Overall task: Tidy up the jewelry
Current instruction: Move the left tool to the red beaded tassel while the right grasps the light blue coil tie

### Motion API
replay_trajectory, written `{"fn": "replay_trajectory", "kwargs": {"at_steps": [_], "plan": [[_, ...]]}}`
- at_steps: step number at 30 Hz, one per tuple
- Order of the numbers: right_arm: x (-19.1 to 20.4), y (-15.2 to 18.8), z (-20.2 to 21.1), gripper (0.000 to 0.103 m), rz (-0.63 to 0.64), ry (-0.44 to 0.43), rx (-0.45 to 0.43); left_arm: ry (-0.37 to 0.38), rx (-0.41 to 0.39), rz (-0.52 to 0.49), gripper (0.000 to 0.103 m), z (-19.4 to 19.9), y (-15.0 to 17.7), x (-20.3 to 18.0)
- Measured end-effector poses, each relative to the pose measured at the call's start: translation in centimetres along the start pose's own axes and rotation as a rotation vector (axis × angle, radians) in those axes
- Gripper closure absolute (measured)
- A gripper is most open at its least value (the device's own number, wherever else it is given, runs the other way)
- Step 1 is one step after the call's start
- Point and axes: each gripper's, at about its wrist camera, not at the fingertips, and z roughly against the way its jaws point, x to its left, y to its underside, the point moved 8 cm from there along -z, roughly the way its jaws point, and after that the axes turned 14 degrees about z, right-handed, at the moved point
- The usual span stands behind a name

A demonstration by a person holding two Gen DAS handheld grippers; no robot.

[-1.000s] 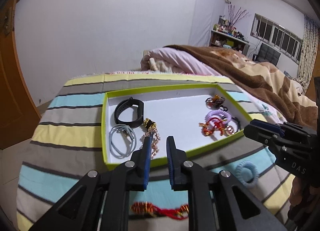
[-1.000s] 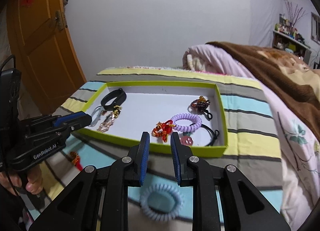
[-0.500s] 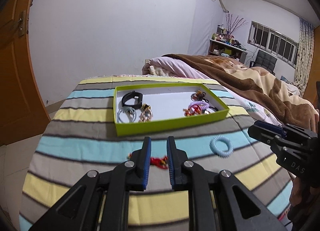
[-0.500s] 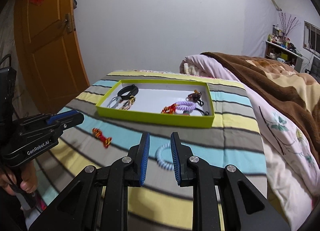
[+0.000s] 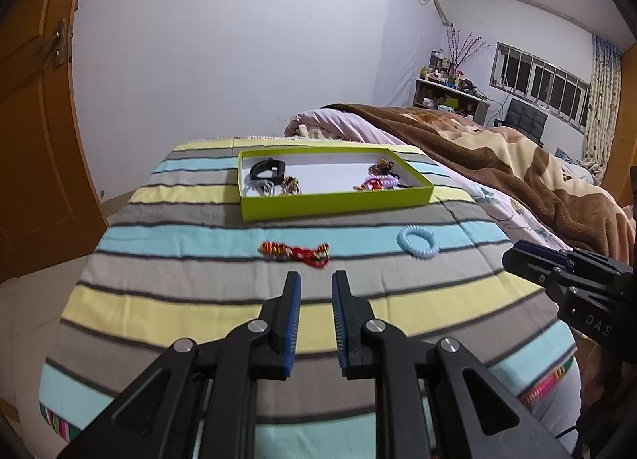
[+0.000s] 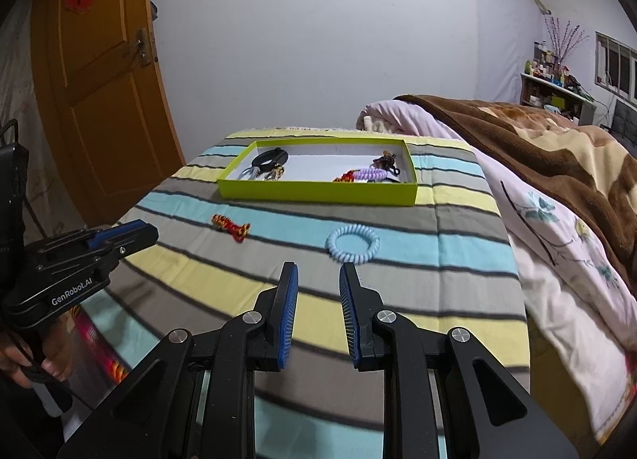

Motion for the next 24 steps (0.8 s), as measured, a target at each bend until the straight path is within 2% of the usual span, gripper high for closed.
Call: {"fn": "replay_trajectory", "kwargs": {"at_steps": [16, 24], "plan": [[0.0, 1.4, 0.7, 0.081, -0.021, 0.003, 0.019, 0.005, -0.011, 0.012, 0.086, 1.4, 0.8, 0.1], [-0.4, 1.5, -0.4, 0.081, -0.021, 0.005, 0.034, 0.004, 0.006, 0.022, 0.08, 0.4, 0.8, 0.4]]}}
